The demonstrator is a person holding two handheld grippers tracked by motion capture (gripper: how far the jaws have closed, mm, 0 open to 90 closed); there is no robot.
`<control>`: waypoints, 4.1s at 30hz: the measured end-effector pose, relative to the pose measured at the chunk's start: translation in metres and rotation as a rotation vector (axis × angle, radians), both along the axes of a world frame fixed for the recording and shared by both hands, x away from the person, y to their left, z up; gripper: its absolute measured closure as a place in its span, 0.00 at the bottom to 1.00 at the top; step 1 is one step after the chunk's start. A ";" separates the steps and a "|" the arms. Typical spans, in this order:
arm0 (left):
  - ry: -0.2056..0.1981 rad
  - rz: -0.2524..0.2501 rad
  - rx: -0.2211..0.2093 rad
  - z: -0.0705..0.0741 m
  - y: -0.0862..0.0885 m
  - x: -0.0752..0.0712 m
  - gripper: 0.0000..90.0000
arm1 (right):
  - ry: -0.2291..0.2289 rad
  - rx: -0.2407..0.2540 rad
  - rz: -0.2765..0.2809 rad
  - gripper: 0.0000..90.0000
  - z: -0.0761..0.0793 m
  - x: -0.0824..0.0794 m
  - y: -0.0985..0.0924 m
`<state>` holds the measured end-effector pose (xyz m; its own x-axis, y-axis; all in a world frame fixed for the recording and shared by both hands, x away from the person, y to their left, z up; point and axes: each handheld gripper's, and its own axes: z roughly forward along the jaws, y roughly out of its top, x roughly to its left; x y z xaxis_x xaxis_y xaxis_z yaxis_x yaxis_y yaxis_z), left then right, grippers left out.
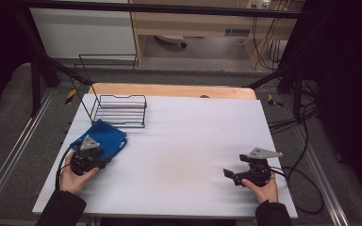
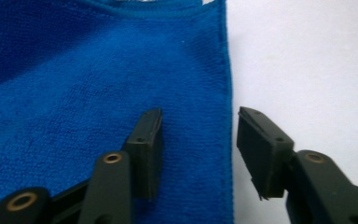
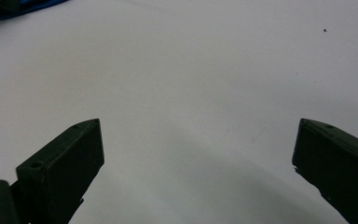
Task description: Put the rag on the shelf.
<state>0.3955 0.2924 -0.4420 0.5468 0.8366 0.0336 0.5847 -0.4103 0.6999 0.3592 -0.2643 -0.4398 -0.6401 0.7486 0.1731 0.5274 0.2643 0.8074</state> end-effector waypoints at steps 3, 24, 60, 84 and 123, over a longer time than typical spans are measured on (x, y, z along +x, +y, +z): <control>-0.002 0.006 0.005 -0.002 0.000 0.002 0.61 | 0.000 -0.001 -0.001 0.03 0.000 0.000 0.000; 0.018 0.037 0.027 0.003 0.006 0.004 0.93 | 0.003 -0.001 0.002 0.03 0.000 0.000 0.000; 0.030 0.005 0.086 0.001 0.000 -0.006 0.92 | 0.015 0.005 0.008 0.03 0.000 0.000 0.000; 0.096 -0.174 -0.147 0.020 -0.031 -0.033 0.94 | 0.018 0.009 0.017 0.04 0.000 0.000 0.000; 0.043 -0.045 -0.201 0.030 -0.007 -0.032 0.15 | 0.006 0.014 0.189 0.18 0.037 0.054 0.155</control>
<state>0.3636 0.2852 -0.4123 0.5813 0.7986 -0.1556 0.5998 -0.2914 0.7452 0.4134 -0.1094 -0.4025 -0.7681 0.6125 0.1867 0.4739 0.3476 0.8090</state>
